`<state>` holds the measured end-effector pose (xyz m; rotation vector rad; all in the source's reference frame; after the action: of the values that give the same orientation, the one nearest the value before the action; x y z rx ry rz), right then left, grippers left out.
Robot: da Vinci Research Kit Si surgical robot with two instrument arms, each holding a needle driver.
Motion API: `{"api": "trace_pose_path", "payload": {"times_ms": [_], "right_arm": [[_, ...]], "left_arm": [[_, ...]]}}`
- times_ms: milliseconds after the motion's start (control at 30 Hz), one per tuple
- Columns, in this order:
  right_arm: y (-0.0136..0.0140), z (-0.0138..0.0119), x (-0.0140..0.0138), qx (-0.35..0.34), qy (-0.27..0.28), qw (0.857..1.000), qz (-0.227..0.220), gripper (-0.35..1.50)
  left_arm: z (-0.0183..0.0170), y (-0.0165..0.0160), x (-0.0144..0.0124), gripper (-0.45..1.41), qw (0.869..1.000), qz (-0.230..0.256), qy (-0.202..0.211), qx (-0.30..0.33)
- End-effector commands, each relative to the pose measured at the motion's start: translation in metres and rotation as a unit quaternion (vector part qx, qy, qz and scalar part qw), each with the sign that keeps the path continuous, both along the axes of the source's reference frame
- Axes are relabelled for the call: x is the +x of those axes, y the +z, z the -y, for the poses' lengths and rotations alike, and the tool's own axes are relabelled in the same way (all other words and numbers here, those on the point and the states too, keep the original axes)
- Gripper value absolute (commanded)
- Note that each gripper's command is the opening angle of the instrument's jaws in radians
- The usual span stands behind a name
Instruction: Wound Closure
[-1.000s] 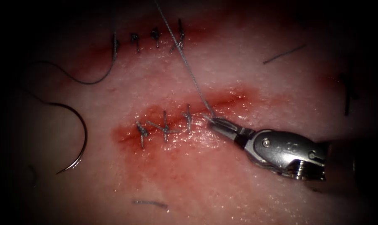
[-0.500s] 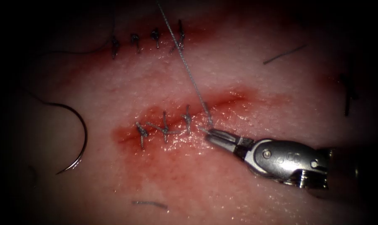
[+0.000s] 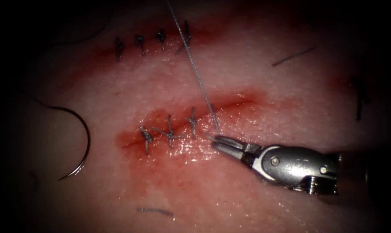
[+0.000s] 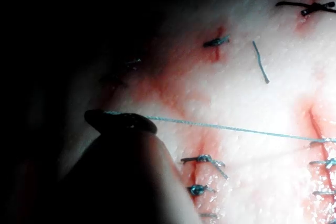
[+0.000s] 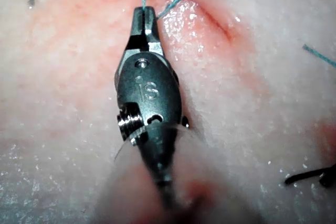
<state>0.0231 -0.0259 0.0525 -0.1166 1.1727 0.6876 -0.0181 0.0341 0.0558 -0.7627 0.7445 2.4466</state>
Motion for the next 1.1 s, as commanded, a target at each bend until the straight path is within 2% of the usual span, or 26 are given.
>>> {"api": "trace_pose_path", "payload": {"times_ms": [33, 233, 533, 567, 633, 667, 733, 833, 967, 1100], "right_arm": [[0.0006, 0.0017, 0.0005, 0.003, -0.008, 1.000, 0.001, -0.35], [0.0010, 0.0035, 0.0005, 0.000, -0.026, 1.000, 0.010, -0.35], [0.0015, 0.0028, 0.0005, -0.009, -0.028, 0.999, 0.013, -0.35], [0.0015, 0.0026, 0.0005, -0.010, -0.026, 1.000, 0.011, -0.28], [0.0016, 0.0022, 0.0006, -0.009, -0.022, 1.000, 0.007, 0.54], [0.0015, 0.0019, 0.0006, -0.006, -0.020, 1.000, 0.007, 0.86], [0.0015, 0.0014, 0.0004, -0.005, -0.002, 1.000, 0.020, 1.16], [0.0014, 0.0011, 0.0002, -0.005, 0.005, 1.000, 0.023, 1.35], [0.0011, 0.0007, -0.0002, 0.002, 0.017, 1.000, 0.007, 1.45], [0.0004, -0.0001, -0.0007, 0.019, 0.025, 0.999, -0.013, 1.45]], "left_arm": [[-0.0002, 0.0005, -0.0006, -0.45, 1.000, -0.003, 0.004, -0.002], [-0.0002, 0.0005, -0.0006, -0.45, 1.000, -0.002, 0.004, -0.002], [0.0011, 0.0005, -0.0010, -0.45, 1.000, 0.004, 0.015, 0.001], [0.0015, 0.0005, -0.0012, -0.45, 1.000, 0.008, 0.014, 0.005], [0.0028, 0.0002, -0.0017, -0.45, 1.000, 0.011, 0.018, 0.014], [0.0034, 0.0000, -0.0019, -0.45, 1.000, 0.012, 0.023, 0.017], [0.0050, -0.0004, -0.0024, -0.45, 0.999, 0.017, 0.036, 0.034], [0.0073, -0.0012, -0.0029, -0.45, 0.996, 0.024, 0.063, 0.057], [0.0110, -0.0024, -0.0032, -0.45, 0.994, 0.029, 0.076, 0.069], [0.0154, -0.0038, -0.0031, -0.45, 0.992, 0.027, 0.093, 0.077]]}}
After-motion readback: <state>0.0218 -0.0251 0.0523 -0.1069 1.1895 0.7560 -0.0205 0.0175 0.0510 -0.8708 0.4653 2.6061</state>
